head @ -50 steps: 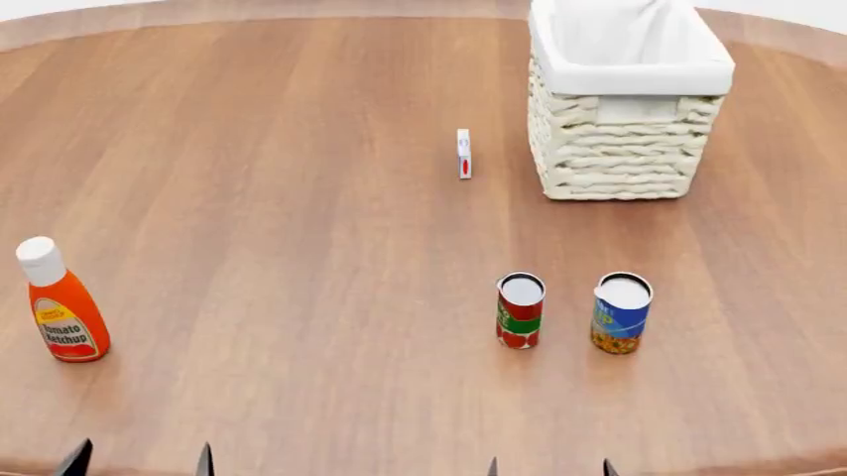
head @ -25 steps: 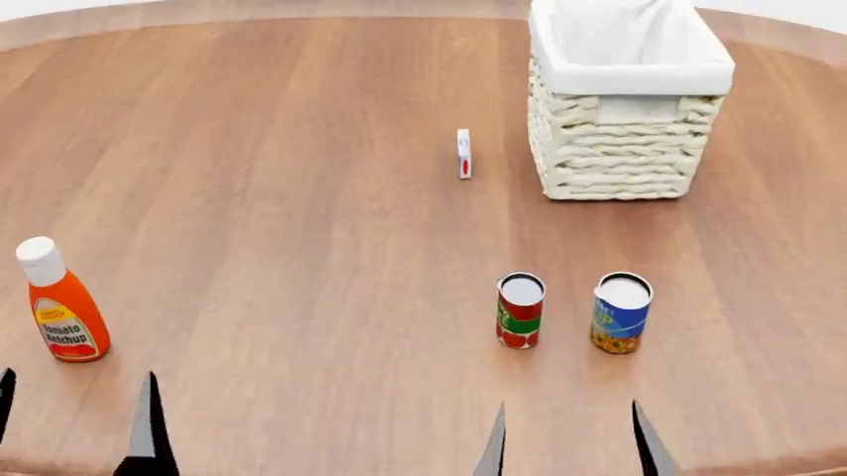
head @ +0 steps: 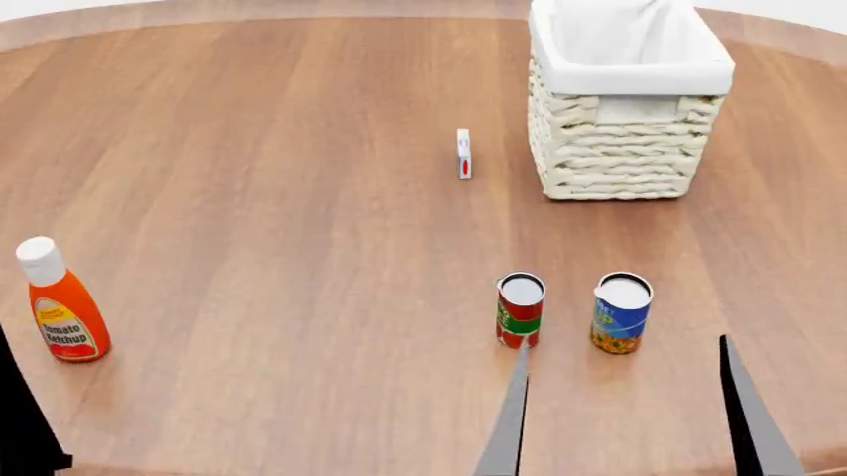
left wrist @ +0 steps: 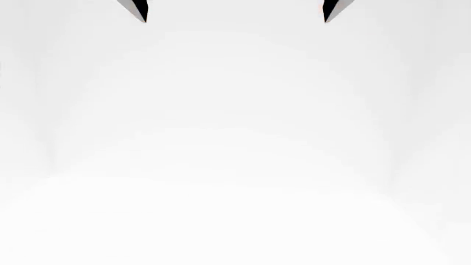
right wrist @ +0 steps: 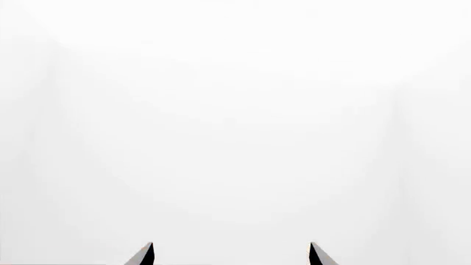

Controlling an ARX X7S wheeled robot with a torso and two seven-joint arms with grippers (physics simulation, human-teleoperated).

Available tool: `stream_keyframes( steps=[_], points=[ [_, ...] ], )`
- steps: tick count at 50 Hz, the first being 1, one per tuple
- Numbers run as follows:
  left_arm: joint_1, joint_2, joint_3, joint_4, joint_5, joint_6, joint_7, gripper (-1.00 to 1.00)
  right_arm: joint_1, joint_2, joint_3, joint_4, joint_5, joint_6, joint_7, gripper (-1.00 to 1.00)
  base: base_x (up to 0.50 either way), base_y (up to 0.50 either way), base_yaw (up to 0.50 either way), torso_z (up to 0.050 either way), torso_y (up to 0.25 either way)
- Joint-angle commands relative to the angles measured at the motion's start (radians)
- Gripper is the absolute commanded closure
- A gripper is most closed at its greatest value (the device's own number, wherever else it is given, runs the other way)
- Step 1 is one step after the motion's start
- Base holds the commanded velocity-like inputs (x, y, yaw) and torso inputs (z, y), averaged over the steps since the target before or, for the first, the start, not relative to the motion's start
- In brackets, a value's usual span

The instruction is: Pick up the tomato sauce, and put it in the basket.

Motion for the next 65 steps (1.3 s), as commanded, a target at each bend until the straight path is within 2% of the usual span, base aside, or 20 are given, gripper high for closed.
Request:
stream_keyframes(
  steps=[1, 26, 30, 65],
  points=[
    [-0.002, -0.026, -0.015, 0.135, -0.022, -0.032, -0.022, -1.00, -0.029, 0.021, 0.002, -0.153, -0.045, -0.007, 0.019, -1.00, 0.00, 0.00, 0.00, 0.000, 0.000],
    [0.002, -0.045, 0.002, 0.127, -0.014, -0.022, -0.044, -1.00, -0.034, 0.038, 0.005, -0.157, -0.006, 0.005, 0.038, -1.00, 0.00, 0.00, 0.00, 0.000, 0.000],
    [-0.003, -0.045, -0.017, 0.125, -0.088, -0.049, -0.051, -1.00, -0.035, 0.040, 0.010, -0.151, 0.004, 0.011, 0.042, -1.00, 0.04, 0.00, 0.00, 0.000, 0.000],
    [-0.001, -0.069, -0.011, 0.122, -0.106, -0.043, -0.083, -1.00, -0.033, 0.060, -0.009, -0.134, 0.008, 0.027, 0.066, -1.00, 0.09, 0.00, 0.00, 0.000, 0.000]
  ],
)
